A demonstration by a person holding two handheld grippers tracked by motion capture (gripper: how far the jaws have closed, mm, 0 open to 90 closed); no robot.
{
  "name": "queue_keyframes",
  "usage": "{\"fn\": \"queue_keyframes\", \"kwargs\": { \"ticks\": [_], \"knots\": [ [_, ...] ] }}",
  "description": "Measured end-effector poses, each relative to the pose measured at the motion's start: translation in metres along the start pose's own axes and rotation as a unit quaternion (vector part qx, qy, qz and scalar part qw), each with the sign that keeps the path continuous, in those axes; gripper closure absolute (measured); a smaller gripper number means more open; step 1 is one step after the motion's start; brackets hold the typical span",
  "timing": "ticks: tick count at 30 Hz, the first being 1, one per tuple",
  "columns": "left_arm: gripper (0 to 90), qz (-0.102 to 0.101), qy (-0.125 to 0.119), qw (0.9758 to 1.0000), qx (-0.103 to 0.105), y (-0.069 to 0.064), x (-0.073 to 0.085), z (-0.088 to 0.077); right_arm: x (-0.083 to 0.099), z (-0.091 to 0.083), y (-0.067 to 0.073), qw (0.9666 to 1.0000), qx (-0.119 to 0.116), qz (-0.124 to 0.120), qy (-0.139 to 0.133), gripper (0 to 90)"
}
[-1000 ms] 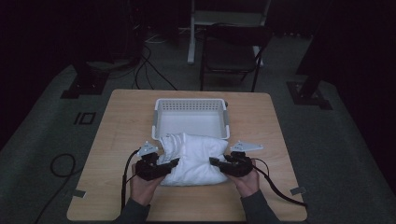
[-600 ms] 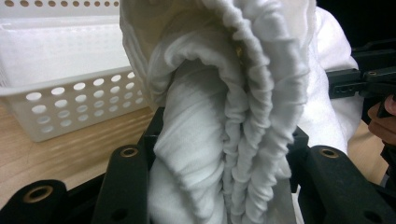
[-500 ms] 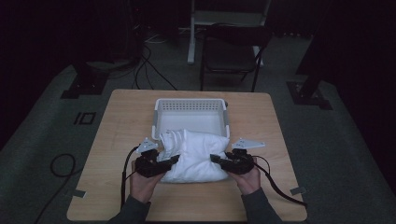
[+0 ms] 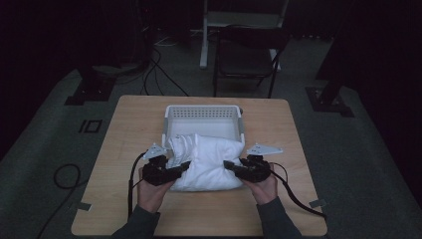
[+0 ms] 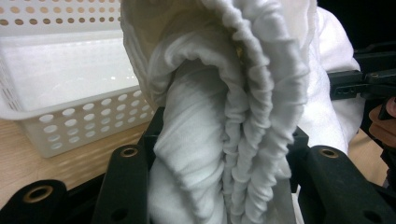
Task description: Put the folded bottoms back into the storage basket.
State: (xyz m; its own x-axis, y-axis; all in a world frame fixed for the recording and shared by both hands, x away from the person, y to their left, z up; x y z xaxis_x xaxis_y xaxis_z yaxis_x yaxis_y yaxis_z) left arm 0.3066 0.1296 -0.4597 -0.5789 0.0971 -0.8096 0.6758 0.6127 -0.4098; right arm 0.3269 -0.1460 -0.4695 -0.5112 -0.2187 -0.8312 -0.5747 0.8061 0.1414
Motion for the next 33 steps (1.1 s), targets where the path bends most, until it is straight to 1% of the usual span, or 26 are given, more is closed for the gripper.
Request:
{"fn": "queue_keyframes", "kwargs": {
  "ticks": [3, 7, 10, 18, 22, 29, 33],
  "knots": [
    [52.4, -0.004, -0.003, 1.0000, 0.003, 0.001, -0.002, 0.000, -0.003, 0.001, 0.000, 1.0000, -0.002, 0.002, -0.001, 67.2],
    [52.4, -0.006, -0.004, 1.0000, 0.004, 0.004, -0.003, 0.000, -0.006, 0.001, 0.000, 1.0000, 0.002, 0.000, 0.000, 67.2],
    [52.5, -0.009, -0.005, 0.9999, 0.004, 0.004, -0.004, -0.001, -0.009, 0.002, 0.000, 1.0000, -0.001, 0.004, 0.003, 67.2],
    [52.5, -0.005, -0.009, 0.9999, 0.000, 0.006, -0.011, -0.004, -0.015, 0.004, 0.000, 1.0000, 0.003, 0.000, 0.000, 67.2],
    [52.5, -0.002, -0.008, 1.0000, 0.001, 0.007, -0.013, -0.004, -0.017, 0.004, 0.000, 1.0000, 0.000, 0.005, -0.002, 67.2],
    [52.5, 0.000, -0.011, 0.9999, 0.000, 0.008, -0.018, -0.003, -0.022, 0.004, -0.002, 0.9999, 0.003, 0.008, -0.007, 67.3],
    [52.6, 0.002, -0.015, 0.9999, -0.002, 0.011, -0.025, -0.004, -0.027, 0.004, -0.002, 0.9999, 0.003, 0.012, -0.010, 67.3]
  ]
}}
Point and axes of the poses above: each handheld gripper's, and its own axes: z roughly forward along the jaws, x roughly out of its underside, y roughly to its left, the point moved 3 cm from there along z, roughly forward along the jaws, and after that the axes turned 12 degrees about x, right-handed, at the moved point
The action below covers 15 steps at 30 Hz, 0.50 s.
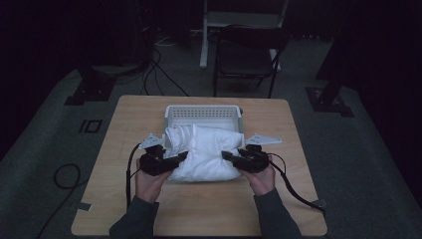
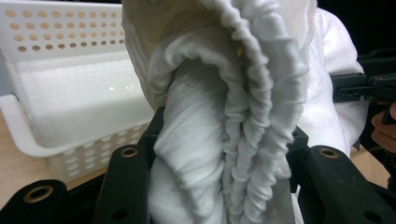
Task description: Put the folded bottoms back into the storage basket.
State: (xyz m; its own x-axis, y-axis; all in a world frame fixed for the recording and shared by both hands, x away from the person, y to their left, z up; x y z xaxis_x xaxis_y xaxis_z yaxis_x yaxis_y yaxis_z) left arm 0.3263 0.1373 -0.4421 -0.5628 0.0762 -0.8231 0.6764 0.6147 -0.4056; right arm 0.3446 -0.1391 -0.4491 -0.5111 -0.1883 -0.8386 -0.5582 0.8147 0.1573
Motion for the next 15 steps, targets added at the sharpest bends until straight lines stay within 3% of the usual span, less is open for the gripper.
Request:
{"fn": "queue_keyframes", "kwargs": {
  "ticks": [15],
  "knots": [
    [52.6, 0.004, -0.001, 1.0000, -0.002, 0.0051, -0.0091, 0.0028, -0.0075, 0.0048, -0.0030, 1.0000, 0.003, 0.003, -0.007, 67.3]
  ]
}}
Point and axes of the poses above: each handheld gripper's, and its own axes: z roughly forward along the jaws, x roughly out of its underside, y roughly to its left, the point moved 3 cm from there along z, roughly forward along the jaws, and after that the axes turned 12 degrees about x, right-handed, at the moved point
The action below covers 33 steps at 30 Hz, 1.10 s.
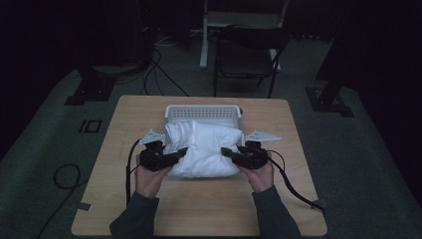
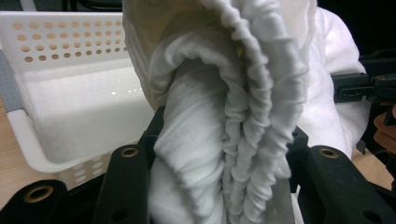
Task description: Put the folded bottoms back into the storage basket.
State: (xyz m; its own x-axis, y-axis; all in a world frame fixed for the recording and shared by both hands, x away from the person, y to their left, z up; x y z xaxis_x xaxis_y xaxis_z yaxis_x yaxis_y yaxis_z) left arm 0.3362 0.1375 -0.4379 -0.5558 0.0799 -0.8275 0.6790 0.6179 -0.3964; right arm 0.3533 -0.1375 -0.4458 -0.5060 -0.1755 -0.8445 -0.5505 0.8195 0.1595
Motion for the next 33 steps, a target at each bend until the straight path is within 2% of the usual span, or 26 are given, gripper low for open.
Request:
{"fn": "queue_keyframes", "kwargs": {
  "ticks": [8, 17, 25, 33],
  "knots": [
    [52.6, 0.005, -0.003, 1.0000, -0.005, 0.003, -0.009, -0.001, -0.011, 0.002, -0.002, 1.0000, 0.003, -0.003, -0.007, 67.3],
    [52.6, 0.000, -0.004, 1.0000, -0.007, 0.010, -0.014, -0.001, -0.018, 0.008, -0.002, 1.0000, 0.000, -0.003, -0.006, 67.3],
    [52.7, -0.005, -0.007, 0.9999, -0.008, 0.014, -0.019, -0.001, -0.026, 0.011, -0.001, 0.9998, 0.012, -0.011, -0.007, 67.3],
    [52.7, -0.005, -0.007, 0.9999, -0.008, 0.020, -0.025, 0.002, -0.031, 0.015, -0.004, 0.9999, 0.014, -0.007, -0.007, 67.3]
  ]
}}
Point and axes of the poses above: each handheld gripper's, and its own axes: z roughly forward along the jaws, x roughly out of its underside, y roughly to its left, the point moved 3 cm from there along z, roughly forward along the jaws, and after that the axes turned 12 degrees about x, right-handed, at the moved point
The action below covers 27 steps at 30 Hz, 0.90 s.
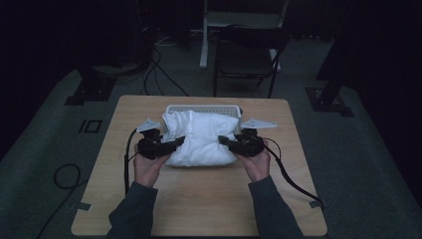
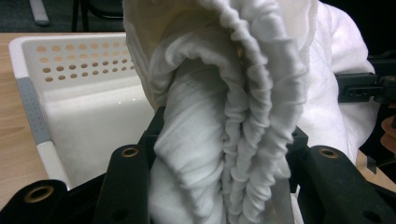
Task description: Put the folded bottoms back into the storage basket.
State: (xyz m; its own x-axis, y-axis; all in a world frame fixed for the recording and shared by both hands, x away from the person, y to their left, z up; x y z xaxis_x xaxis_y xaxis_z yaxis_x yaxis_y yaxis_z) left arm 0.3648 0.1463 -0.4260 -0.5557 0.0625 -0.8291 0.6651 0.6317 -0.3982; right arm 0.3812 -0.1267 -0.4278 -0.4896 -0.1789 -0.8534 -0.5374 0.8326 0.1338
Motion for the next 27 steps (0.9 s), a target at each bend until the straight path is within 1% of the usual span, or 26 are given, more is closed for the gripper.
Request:
{"fn": "queue_keyframes", "kwargs": {
  "ticks": [3, 7, 18, 21, 25, 27],
  "knots": [
    [52.8, -0.001, -0.001, 1.0000, 0.000, 0.003, -0.002, 0.003, -0.001, 0.003, -0.002, 1.0000, 0.003, 0.007, 0.001, 67.3],
    [52.8, 0.000, -0.002, 1.0000, -0.002, 0.004, -0.005, 0.006, -0.004, 0.005, -0.005, 0.9999, 0.004, 0.009, 0.001, 67.3],
    [52.9, 0.001, -0.011, 0.9999, -0.009, 0.011, -0.012, 0.007, -0.015, 0.013, -0.007, 0.9999, 0.015, 0.000, -0.003, 67.4],
    [52.8, 0.005, -0.017, 0.9998, -0.002, 0.013, -0.014, 0.008, -0.017, 0.015, -0.010, 0.9999, 0.012, 0.004, -0.005, 67.4],
    [52.8, 0.008, -0.017, 0.9998, -0.005, 0.014, -0.015, 0.010, -0.019, 0.016, -0.012, 0.9999, 0.014, 0.005, -0.004, 67.5],
    [52.9, 0.007, -0.017, 0.9998, -0.006, 0.015, -0.017, 0.011, -0.020, 0.017, -0.012, 0.9998, 0.019, 0.005, -0.002, 67.5]
  ]
}}
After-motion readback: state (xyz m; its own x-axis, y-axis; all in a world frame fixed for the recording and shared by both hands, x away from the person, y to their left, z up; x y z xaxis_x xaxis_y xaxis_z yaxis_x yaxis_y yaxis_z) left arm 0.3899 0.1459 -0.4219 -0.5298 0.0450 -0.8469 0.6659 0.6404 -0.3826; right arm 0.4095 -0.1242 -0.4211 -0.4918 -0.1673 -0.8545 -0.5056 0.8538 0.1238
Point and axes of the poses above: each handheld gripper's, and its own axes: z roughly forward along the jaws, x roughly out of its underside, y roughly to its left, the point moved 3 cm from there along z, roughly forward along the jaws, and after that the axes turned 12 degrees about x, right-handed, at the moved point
